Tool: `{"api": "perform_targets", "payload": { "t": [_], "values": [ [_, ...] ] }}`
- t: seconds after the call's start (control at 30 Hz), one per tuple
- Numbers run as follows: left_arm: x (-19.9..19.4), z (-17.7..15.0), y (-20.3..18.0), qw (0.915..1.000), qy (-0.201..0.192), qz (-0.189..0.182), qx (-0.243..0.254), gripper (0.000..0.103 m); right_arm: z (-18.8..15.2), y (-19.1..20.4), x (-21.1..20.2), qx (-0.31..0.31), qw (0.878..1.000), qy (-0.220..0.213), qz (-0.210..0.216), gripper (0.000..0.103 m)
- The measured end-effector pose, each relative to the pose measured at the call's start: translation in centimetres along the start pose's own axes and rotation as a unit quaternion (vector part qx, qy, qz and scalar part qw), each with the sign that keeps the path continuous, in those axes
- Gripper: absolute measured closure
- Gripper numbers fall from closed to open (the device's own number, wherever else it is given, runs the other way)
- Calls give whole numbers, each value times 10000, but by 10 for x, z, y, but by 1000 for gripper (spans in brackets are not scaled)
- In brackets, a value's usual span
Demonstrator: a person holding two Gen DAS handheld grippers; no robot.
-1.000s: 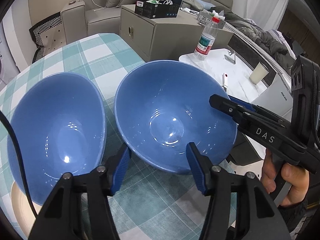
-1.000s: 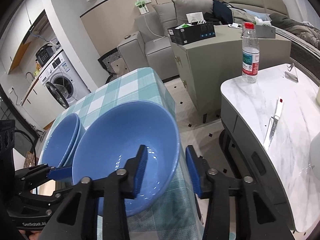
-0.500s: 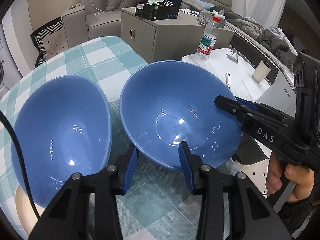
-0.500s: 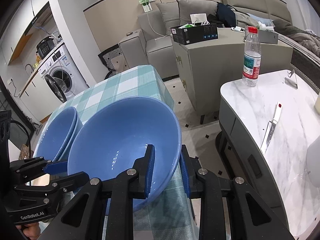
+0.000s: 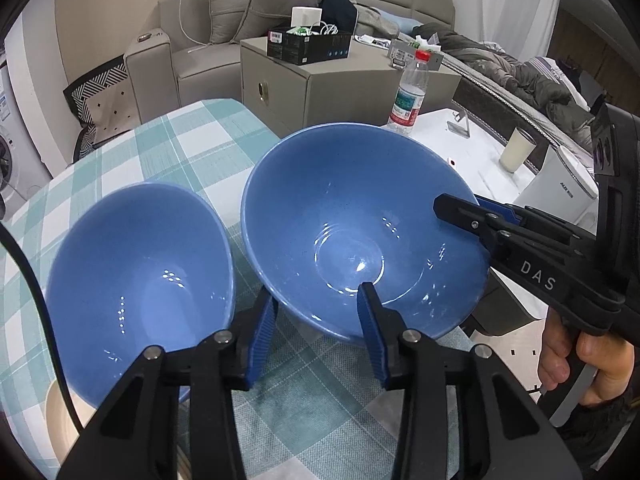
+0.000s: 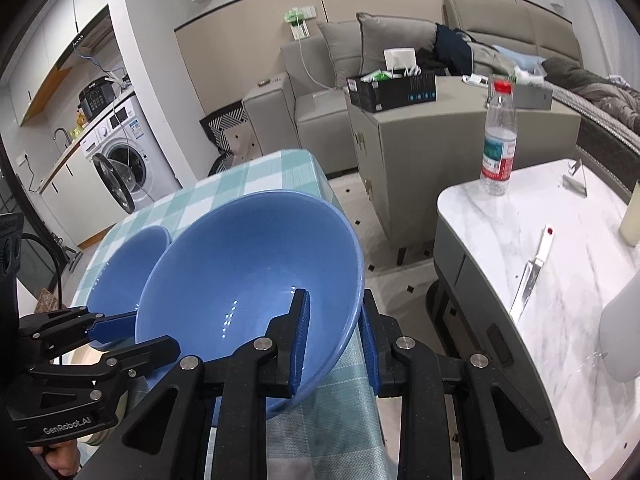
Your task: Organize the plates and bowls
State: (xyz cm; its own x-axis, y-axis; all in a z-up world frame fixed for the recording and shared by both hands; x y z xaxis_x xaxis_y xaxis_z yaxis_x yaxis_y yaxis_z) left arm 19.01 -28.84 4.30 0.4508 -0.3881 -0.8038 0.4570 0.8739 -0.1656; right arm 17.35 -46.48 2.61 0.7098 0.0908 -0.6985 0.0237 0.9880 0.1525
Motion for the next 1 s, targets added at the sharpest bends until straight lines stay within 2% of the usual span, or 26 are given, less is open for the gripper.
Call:
{"api": "perform_targets", "payload": {
  "t": [0.57, 1.0],
  "values": [
    [-42, 10, -2, 9981, -594, 11, 152, 63, 12, 21, -57, -41, 9977, -674, 41, 78],
    [-74, 12, 16, 9954, -952, 47, 34, 63, 24, 51, -71, -240, 9960, -851, 116, 78]
  ]
}}
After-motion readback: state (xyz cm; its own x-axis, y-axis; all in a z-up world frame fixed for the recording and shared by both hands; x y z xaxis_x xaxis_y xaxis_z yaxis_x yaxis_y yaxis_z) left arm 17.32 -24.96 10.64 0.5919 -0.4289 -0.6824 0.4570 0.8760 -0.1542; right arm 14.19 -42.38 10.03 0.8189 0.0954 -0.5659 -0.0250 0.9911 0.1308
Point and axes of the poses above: each gripper's, at about its wrist camera, not at the fingertips, and x roughly the way its jaws point, y to its left, z to its top, the point moved 1 cm from there along x, roughly the way its jaws point, and after that the axes turned 3 degrees about -x, right-handed, at the moved point
